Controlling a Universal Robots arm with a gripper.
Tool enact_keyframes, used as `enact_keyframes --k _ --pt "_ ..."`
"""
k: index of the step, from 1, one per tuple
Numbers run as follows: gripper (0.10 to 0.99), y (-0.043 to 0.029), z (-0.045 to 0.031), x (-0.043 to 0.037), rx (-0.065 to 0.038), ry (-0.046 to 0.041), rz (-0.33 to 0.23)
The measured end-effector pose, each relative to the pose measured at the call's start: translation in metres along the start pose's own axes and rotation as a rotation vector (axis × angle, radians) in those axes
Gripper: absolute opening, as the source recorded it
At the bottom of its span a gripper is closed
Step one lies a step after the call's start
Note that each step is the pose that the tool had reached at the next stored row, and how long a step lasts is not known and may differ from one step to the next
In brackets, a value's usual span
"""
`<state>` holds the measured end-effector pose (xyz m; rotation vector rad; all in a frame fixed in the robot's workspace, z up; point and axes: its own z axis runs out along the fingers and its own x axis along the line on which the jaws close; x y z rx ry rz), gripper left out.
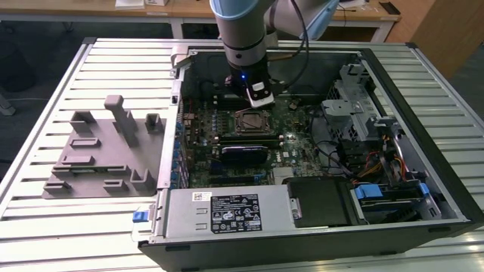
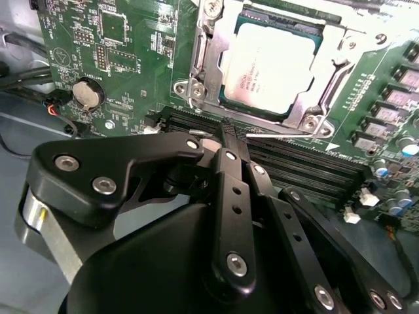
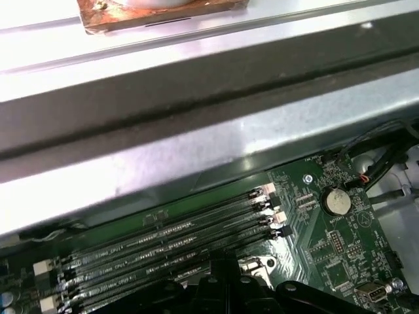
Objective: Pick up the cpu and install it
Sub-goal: 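Install the first cpu locking lever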
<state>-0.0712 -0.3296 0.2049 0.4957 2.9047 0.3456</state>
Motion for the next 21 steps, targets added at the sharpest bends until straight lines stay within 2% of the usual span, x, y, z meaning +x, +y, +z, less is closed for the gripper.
enact_keyframes --k 4,9,21 --pt "0.106 0.0026 0.0019 0.0011 0.003 -0.0047 0.017" --pt "0.106 0.0024 0.0044 0.0014 0.006 -0.0082 0.027" --pt "0.106 0.0020 0.0059 0.0016 0.007 -0.0090 0.029"
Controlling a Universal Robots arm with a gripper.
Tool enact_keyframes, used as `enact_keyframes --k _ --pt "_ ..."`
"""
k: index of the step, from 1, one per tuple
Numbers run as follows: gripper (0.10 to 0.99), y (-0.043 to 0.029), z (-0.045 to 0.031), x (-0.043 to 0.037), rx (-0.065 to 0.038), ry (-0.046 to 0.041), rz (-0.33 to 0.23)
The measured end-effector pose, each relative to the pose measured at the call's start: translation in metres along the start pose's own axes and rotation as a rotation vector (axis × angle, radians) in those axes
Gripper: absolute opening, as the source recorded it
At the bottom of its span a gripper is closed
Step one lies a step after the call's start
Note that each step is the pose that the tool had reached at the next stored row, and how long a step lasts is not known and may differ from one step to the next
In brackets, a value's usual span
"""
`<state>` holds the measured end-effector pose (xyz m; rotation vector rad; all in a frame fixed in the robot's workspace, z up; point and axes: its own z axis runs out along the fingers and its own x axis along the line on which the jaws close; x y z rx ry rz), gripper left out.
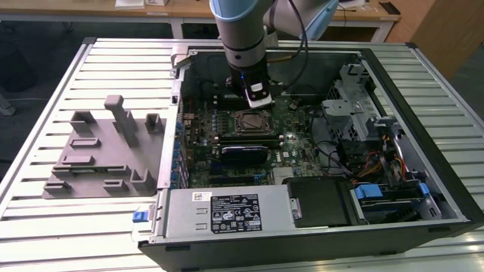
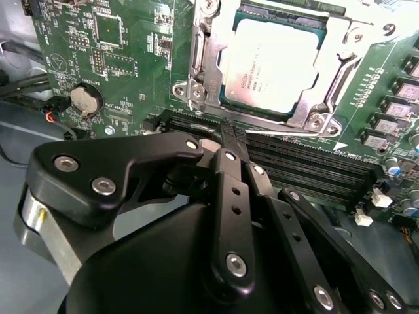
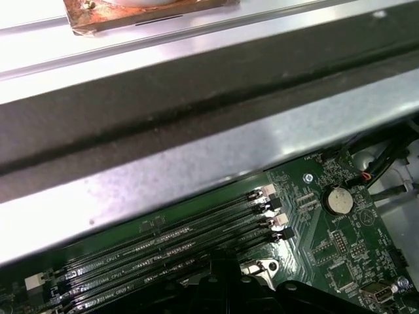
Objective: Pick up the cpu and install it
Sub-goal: 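Install the first cpu locking lever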
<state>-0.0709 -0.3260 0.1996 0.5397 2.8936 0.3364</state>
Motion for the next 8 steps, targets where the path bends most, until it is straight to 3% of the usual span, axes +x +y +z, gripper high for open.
enact_keyframes --k 8 --pt "0.106 0.0001 0.0011 0.0003 0.001 -0.0004 0.000"
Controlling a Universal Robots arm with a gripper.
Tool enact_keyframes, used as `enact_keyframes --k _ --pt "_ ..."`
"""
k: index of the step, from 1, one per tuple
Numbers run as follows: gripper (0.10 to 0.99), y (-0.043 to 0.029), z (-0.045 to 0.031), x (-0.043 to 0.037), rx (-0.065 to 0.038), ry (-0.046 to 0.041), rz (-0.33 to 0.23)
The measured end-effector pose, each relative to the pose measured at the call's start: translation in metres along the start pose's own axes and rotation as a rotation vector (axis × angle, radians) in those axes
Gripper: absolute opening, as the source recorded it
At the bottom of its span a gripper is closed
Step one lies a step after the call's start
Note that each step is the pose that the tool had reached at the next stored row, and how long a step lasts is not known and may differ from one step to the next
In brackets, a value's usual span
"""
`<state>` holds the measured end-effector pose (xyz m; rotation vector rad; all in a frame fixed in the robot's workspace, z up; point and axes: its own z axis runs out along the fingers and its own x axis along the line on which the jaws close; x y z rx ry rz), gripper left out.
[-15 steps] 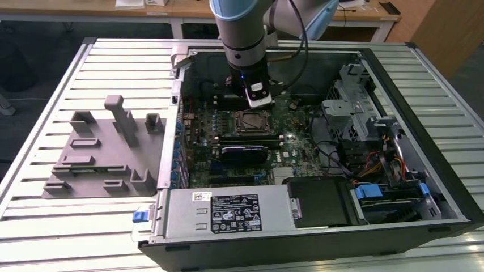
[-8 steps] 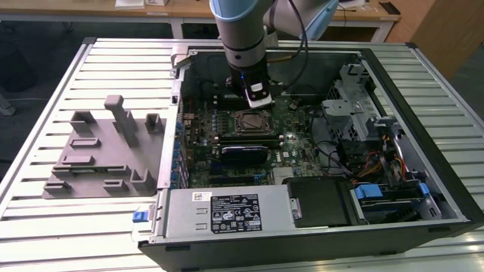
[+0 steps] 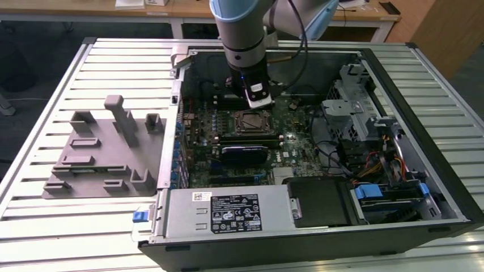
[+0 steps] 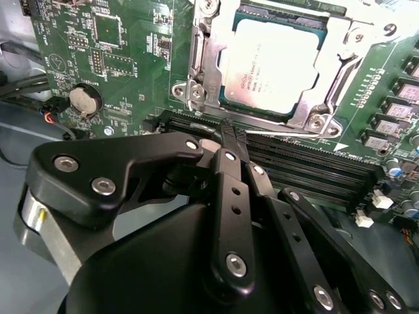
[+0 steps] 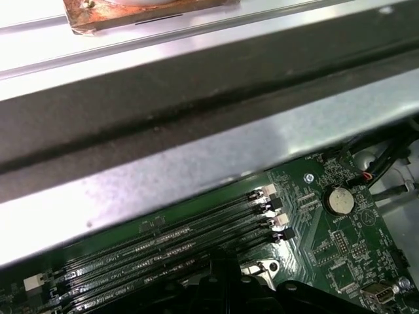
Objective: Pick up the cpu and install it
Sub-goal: 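Install the first cpu locking lever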
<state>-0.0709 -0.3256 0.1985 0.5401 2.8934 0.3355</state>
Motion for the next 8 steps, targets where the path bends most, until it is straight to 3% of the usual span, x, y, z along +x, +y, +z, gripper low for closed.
enact_keyframes --k 8 --pt "0.106 -0.0003 0.0018 0.0003 0.002 -0.0009 0.000"
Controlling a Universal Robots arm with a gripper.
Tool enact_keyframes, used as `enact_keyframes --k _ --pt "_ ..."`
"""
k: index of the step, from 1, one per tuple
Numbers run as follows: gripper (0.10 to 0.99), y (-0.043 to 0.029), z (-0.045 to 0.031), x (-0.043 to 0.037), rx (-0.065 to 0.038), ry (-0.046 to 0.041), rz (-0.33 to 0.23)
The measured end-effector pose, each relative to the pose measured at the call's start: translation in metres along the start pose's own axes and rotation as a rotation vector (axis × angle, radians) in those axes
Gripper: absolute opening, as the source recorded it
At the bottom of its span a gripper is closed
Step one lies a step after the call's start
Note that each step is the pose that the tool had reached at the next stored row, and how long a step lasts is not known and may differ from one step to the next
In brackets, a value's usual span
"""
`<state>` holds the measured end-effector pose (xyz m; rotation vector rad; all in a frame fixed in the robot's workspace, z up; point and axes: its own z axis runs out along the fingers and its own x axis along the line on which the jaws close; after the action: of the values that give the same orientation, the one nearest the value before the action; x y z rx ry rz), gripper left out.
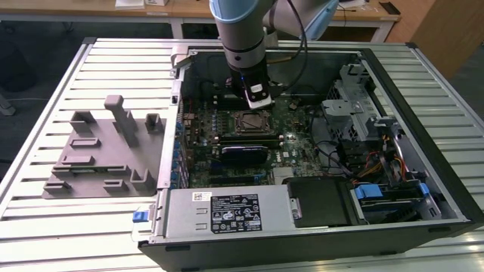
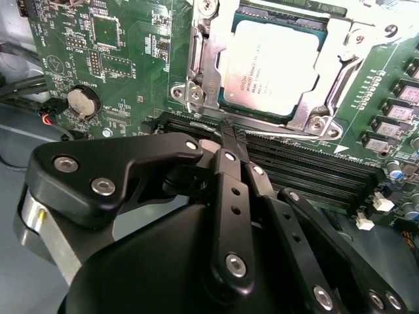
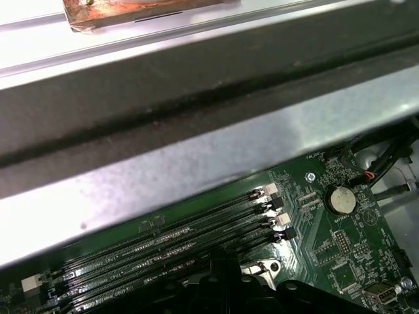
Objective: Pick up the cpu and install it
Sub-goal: 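Install the first cpu locking lever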
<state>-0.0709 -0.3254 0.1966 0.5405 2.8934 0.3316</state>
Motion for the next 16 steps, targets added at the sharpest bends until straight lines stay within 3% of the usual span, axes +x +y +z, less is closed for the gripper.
enact_keyframes --k 16 --pt "0.106 0.0015 0.0015 -0.0012 -0.001 0.0036 -0.017"
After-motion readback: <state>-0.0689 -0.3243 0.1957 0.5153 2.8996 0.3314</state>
